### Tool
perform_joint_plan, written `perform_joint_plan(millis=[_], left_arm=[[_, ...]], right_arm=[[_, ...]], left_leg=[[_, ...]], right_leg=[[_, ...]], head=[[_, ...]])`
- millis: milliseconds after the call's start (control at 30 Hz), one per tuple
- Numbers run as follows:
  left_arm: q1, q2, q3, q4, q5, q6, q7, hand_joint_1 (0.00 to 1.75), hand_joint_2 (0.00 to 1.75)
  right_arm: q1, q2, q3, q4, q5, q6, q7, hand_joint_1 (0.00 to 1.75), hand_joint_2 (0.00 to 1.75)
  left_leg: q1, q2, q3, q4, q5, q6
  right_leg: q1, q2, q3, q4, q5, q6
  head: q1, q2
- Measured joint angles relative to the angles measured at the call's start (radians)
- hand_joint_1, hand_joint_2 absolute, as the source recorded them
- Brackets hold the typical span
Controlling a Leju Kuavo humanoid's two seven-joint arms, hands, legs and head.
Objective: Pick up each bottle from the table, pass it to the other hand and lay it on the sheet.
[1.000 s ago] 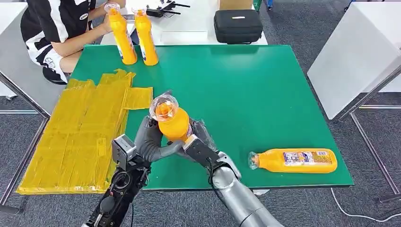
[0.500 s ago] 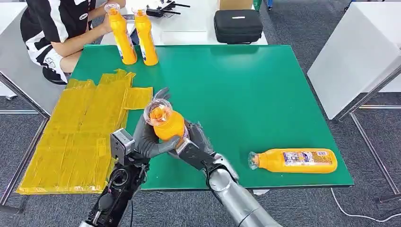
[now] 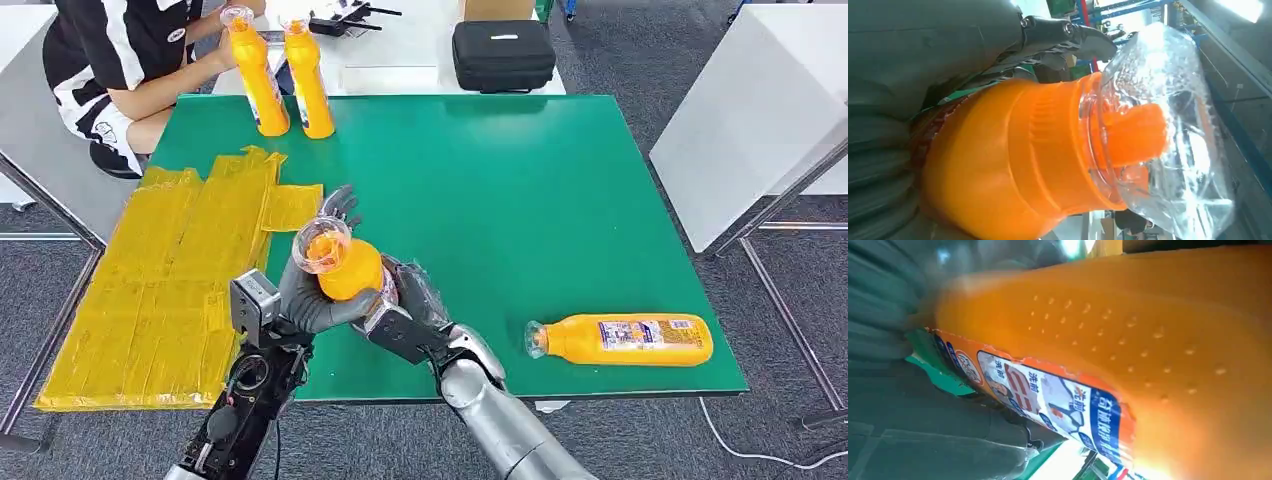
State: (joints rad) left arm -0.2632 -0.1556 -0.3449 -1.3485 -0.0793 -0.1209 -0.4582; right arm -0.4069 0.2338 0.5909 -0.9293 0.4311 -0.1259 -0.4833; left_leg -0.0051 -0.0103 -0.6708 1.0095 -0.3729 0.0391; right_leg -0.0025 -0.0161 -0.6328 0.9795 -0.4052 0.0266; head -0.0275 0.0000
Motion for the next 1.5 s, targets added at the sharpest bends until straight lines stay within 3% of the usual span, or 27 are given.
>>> perform_joint_plan(millis=[300,333,433,967,1000,1033,1300,1500], left_arm=[[-0.001,0.003,0.004,0.002,0.003,-0.008,0.000,0.58,1.75],[-0.001,0.003,0.006,0.002,0.003,-0.009,0.000,1.47,1.75],[-0.001,0.003,0.006,0.002,0.003,-0.010,0.000,1.73,1.75],[-0.004,0.003,0.009,0.002,0.009,-0.017,0.004,1.75,1.75],[-0.004,0.003,0.009,0.002,0.010,-0.017,0.005,1.75,1.75],[-0.004,0.003,0.009,0.001,0.011,-0.017,0.005,1.75,1.75],[-0.007,0.003,0.012,-0.002,0.027,0.001,0.015,1.75,1.75],[-0.007,0.008,0.050,-0.010,-0.105,0.187,0.029,1.75,1.75]], right_arm=[[0.000,0.000,0.000,0.000,0.009,0.000,0.008,1.75,1.75],[0.000,0.000,0.000,0.000,0.009,0.000,0.008,1.75,1.75],[0.000,0.000,0.000,0.000,0.009,0.000,0.009,1.75,1.75],[0.001,0.000,0.001,-0.001,0.012,0.000,0.011,1.75,1.75],[0.001,0.000,0.001,-0.003,0.011,-0.003,0.011,1.50,1.75],[0.002,0.000,0.001,-0.003,0.011,-0.005,0.011,0.00,1.75],[0.019,-0.002,0.001,-0.054,0.008,-0.060,-0.003,0.00,1.75],[0.099,-0.044,-0.028,-0.223,0.036,-0.126,0.000,0.00,1.75]], left_leg=[[0.000,0.000,0.000,0.000,0.000,0.000],[0.000,0.000,0.000,0.000,0.000,0.000],[0.000,0.000,0.000,0.000,0.000,0.000],[0.000,0.000,0.000,0.000,0.000,0.000],[0.000,0.000,0.000,0.000,0.000,0.000],[0.000,0.000,0.000,0.000,0.000,0.000],[0.000,0.000,0.000,0.000,0.000,0.000],[0.000,0.000,0.000,0.000,0.000,0.000]], right_leg=[[0.000,0.000,0.000,0.000,0.000,0.000],[0.000,0.000,0.000,0.000,0.000,0.000],[0.000,0.000,0.000,0.000,0.000,0.000],[0.000,0.000,0.000,0.000,0.000,0.000],[0.000,0.000,0.000,0.000,0.000,0.000],[0.000,0.000,0.000,0.000,0.000,0.000],[0.000,0.000,0.000,0.000,0.000,0.000],[0.000,0.000,-0.001,0.000,0.000,0.000]], head=[[0.000,0.000],[0.000,0.000],[0.000,0.000],[0.000,0.000],[0.000,0.000],[0.000,0.000],[0.000,0.000],[0.000,0.000]])
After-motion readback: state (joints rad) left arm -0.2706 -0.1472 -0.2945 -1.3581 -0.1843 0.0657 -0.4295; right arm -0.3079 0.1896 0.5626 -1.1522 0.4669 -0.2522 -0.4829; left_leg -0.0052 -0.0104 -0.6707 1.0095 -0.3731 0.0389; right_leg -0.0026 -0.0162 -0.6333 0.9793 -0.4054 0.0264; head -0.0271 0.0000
